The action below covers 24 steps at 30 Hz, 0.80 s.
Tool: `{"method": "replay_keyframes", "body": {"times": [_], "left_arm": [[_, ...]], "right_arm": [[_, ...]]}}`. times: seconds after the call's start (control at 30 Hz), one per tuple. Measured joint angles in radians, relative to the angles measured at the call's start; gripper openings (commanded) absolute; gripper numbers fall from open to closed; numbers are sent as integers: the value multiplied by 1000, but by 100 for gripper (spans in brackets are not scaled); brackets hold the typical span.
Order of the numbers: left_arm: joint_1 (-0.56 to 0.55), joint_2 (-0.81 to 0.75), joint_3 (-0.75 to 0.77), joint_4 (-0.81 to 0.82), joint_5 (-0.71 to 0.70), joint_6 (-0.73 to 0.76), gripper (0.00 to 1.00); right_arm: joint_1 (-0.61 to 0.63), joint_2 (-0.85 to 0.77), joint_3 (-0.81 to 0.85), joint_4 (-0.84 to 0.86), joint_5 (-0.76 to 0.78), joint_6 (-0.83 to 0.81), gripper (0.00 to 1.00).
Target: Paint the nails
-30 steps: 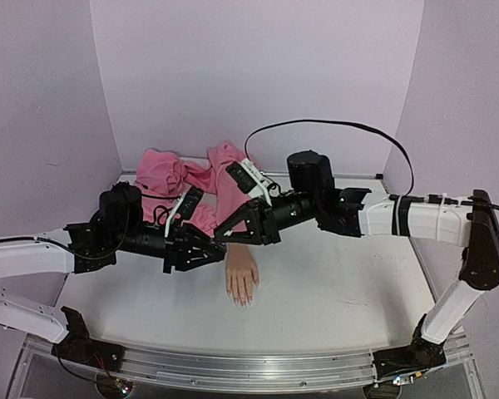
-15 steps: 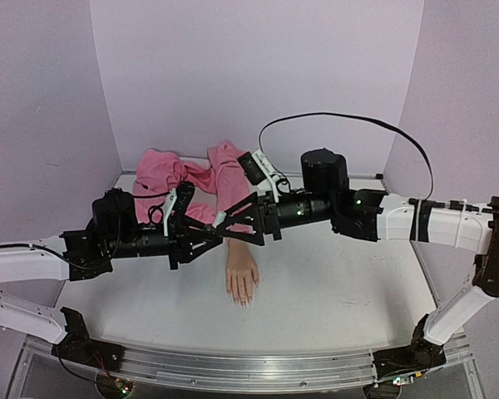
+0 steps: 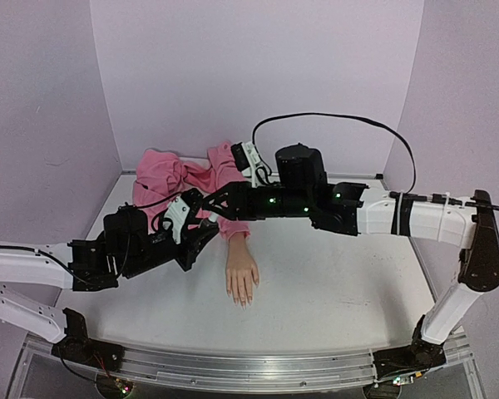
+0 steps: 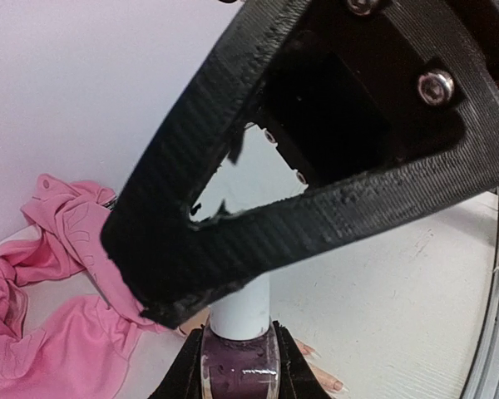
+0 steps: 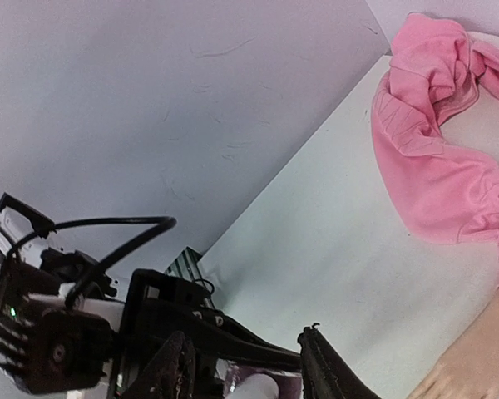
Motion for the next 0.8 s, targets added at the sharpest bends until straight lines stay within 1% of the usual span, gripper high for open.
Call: {"method": "replay_keyframes", "body": {"times": [0.07,0.2,0.23,0.3,0.37,0.47,0.53,0.6,0.63,0.67,0.7,0.73,0.8], "left_arm": [[-2,2,0,0,-18,0,0],[-2,3,1,0,-47,-3,0],[-2,3,1,0,-48,-4,0],[-2,3,2,-2,-49,-6,0],[-2,4,2,-1,-49,-13,0],[-1,2,2,-2,-37,-35,0],[8,-8,2,-10,-1,-59,0],[35,-31,0,-27,91,-87,0],[54,-46,0,-34,160,-108,0],[71,-60,0,-38,237,-122,0],[100,-74,0,-38,358,-142,0],[123,-85,1,-34,481,-166,0],[151,-95,7,-26,716,-215,0]], "right_arm": [[4,21,24,2,8,11,29],[12,59,45,1,17,33,21],[13,65,45,1,18,37,17],[13,72,45,1,18,40,7],[13,72,46,1,24,38,0],[13,72,46,2,25,23,0],[13,72,46,2,12,-8,0],[10,68,46,8,-31,-61,0],[6,65,46,10,-79,-96,0],[-2,60,45,15,-160,-143,0],[-17,51,40,24,-277,-200,0],[-24,46,36,34,-362,-235,0],[-32,33,24,60,-578,-325,0]]}}
